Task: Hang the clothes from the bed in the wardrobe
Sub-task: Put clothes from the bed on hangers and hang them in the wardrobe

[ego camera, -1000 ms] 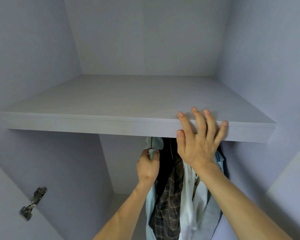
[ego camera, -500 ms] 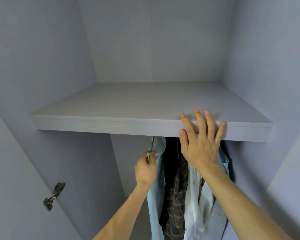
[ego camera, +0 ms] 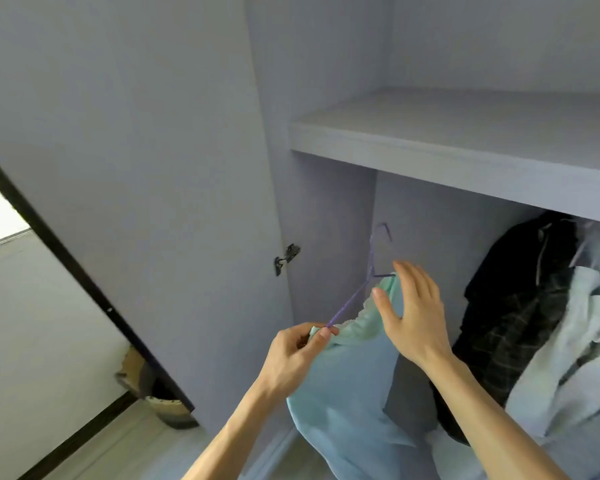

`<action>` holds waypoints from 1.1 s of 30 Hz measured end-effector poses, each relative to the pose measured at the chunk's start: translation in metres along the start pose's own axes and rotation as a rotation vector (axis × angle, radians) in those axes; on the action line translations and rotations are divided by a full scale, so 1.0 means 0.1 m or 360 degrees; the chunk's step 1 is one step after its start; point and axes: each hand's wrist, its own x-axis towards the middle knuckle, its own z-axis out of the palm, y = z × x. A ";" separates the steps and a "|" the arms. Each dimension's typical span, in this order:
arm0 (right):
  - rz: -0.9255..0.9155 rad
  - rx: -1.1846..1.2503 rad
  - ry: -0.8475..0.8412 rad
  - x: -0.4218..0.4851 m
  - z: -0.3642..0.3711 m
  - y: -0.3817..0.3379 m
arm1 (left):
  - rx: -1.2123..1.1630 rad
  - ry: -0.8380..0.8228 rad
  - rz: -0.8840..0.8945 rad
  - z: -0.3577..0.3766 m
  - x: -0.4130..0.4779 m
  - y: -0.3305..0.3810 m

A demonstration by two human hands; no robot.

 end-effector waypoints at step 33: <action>-0.2179 0.1446 -0.1141 -4.26 0.40 -4.54 | -0.0338 0.1914 -0.0721 -0.99 -6.20 0.37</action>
